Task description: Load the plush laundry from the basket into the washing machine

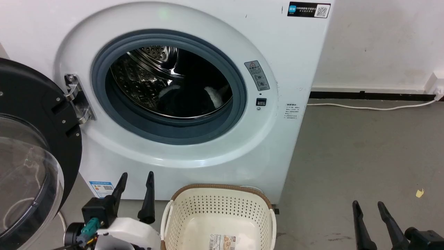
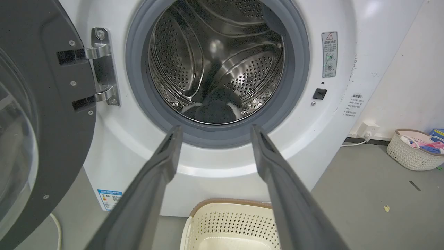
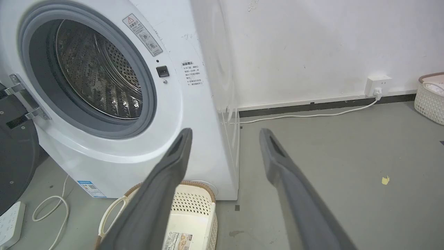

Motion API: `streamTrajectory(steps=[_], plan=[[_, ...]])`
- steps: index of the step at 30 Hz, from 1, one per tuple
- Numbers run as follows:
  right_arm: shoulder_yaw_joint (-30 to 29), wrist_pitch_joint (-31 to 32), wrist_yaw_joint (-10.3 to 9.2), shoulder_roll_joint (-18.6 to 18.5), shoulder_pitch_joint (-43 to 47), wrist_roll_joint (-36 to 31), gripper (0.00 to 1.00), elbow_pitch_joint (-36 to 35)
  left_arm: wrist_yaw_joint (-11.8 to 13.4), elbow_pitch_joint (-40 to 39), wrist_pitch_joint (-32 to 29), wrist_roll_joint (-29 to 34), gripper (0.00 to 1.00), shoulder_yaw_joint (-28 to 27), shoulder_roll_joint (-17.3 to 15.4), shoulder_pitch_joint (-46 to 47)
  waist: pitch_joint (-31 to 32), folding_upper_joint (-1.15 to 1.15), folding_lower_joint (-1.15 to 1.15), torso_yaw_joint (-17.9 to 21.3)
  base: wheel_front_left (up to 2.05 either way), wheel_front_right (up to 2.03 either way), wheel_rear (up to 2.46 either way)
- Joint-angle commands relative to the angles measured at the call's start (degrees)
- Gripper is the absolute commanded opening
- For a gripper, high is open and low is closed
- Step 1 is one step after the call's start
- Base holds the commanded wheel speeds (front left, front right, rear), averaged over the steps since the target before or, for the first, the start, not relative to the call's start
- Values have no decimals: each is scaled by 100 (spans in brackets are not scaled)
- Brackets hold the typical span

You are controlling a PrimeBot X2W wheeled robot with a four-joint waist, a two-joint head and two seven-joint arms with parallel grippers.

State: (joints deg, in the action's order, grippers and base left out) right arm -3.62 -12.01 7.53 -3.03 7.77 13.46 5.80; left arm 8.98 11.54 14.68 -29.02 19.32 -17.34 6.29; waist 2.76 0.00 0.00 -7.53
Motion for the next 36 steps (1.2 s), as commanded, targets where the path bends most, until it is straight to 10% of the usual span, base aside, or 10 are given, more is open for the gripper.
streamTrajectory(steps=[1, 32, 33, 36], plan=[[4, 18, -4, 15, 70, -42, 100, -30, 27, -48, 31, -33, 100, -19, -16, -90, -2, 0, 0, 2, 0, 0, 0], [91, 90, -4, 15, 105, -1, 100, -59, 303, -505, -117, -9, 100, 101, -38, -457, -90, 0, 0, -10, 0, 0, 0], [82, 87, 0, 1, 26, -31, 0, -45, 285, -490, -112, 4, 0, 121, -12, -409, -91, 0, 0, -9, 0, 0, 0], [79, 88, 0, 0, 22, -33, 0, -45, 286, -489, -113, 7, 0, 123, 2, -408, -92, 0, 0, -7, 0, 0, 0]])
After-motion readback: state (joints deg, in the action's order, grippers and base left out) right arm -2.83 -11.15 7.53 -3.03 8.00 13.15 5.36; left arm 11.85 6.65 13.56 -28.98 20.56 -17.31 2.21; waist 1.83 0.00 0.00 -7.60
